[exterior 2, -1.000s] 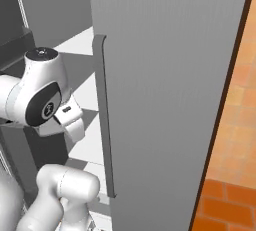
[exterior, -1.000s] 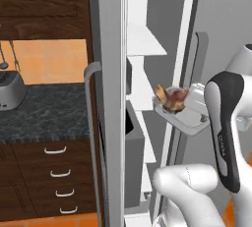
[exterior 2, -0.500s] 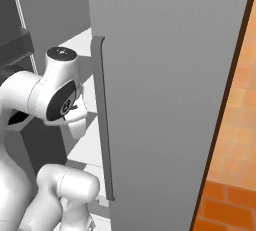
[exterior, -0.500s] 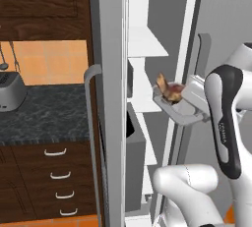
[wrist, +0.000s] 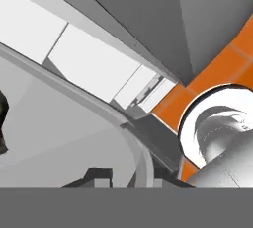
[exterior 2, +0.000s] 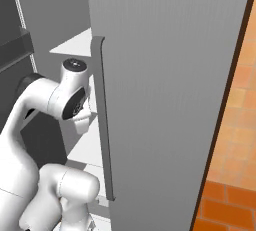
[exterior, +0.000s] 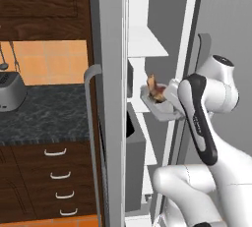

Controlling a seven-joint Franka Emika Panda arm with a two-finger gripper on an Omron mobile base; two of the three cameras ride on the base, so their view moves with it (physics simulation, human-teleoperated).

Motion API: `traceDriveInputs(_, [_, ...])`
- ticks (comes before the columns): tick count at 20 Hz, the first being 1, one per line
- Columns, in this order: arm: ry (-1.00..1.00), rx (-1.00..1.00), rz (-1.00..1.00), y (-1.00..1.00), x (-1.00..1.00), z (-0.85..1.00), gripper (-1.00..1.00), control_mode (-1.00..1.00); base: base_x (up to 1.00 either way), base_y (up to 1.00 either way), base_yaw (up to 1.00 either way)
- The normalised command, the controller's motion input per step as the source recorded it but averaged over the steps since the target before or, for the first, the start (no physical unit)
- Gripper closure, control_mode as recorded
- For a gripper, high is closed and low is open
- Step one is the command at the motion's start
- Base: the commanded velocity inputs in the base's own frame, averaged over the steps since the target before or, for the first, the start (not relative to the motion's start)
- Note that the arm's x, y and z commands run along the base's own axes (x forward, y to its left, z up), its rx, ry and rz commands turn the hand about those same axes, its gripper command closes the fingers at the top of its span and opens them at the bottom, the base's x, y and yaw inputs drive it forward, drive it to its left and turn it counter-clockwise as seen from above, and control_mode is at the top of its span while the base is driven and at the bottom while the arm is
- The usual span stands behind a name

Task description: Take the meat container that has the steak and place it on the second highest rack of the freezer. Then take the vegetable container that has the lemon and carrot and place it on the highest rack of the freezer.

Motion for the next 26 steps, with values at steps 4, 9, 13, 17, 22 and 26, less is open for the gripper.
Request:
traceDriveInputs(4, [-0.05, 0.00, -0.03, 0.33, 0.89, -0.14, 1.00, -1.00, 0.00, 0.00, 0.00])
traceDriveInputs(9, [-0.04, -0.03, -0.04, 0.30, 0.78, -0.09, 1.00, -1.00, 0.00, 0.00, 0.00])
traceDriveInputs(13, [0.00, -0.07, -0.06, 0.15, 0.80, -0.18, 1.00, -1.00, 0.00, 0.00, 0.00])
traceDriveInputs(17, [0.00, -0.07, -0.07, 0.07, 0.71, -0.24, 1.00, -1.00, 0.00, 0.00, 0.00])
traceDriveInputs(22, [-0.03, -0.06, -0.01, 0.01, 0.41, -0.44, 1.00, -1.00, 0.00, 0.00, 0.00])
traceDriveInputs(26, [-0.01, -0.01, 0.00, 0.00, 0.56, -0.33, 1.00, -1.00, 0.00, 0.00, 0.00])
